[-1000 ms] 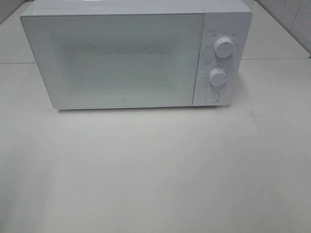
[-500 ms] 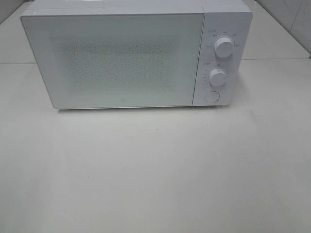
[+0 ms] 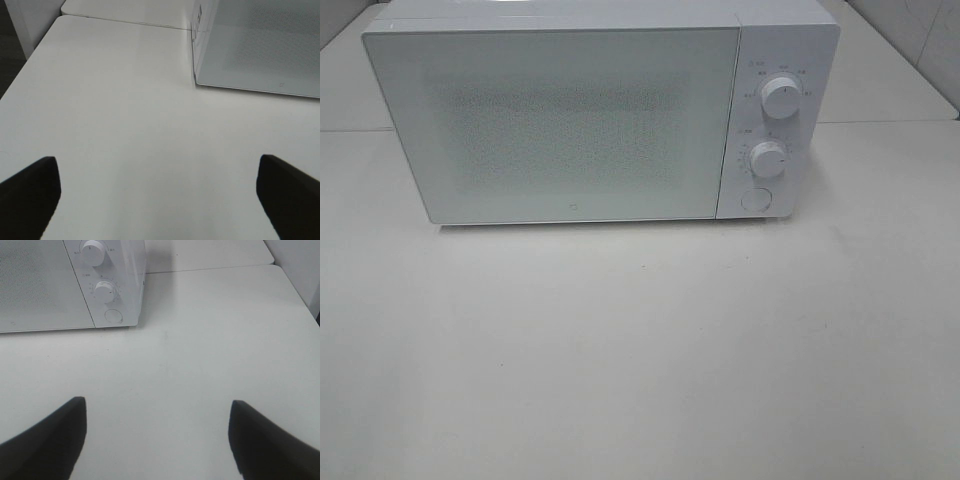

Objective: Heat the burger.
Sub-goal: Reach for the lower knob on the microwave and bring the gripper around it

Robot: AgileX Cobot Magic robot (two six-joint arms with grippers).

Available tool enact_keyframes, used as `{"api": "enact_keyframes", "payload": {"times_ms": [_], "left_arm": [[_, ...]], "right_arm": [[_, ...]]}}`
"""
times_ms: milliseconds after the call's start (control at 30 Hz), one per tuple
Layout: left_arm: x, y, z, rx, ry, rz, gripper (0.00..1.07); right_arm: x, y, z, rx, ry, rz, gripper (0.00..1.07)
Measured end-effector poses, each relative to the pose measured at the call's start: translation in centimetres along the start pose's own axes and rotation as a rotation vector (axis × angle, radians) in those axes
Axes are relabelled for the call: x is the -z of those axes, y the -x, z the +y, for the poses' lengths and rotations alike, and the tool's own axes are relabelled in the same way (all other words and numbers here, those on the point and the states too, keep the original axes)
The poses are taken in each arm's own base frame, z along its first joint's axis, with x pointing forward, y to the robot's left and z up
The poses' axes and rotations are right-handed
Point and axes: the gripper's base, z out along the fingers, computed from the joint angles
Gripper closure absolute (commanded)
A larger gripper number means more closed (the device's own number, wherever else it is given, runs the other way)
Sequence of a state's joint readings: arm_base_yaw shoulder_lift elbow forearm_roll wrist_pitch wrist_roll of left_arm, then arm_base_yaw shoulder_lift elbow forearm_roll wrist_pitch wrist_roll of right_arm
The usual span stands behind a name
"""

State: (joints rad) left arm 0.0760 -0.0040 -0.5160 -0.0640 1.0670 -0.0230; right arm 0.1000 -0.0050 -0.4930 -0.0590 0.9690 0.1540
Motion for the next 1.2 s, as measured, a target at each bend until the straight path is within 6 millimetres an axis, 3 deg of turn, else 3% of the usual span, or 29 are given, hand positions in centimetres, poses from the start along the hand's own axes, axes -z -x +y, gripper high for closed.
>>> {"api": "enact_keyframes", "payload": {"times_ms": [967, 1200], "left_arm": [[0.0, 0.0, 0.1, 0.011, 0.007, 0.000, 0.06], [0.0, 0.0, 0.1, 0.011, 0.007, 0.000, 0.06]], "right_arm": [[0.0, 0.0, 0.1, -0.008, 0.012, 0.001, 0.32], [0.1, 1.5, 0.0, 0.015, -0.005, -0.094, 0.32]]}}
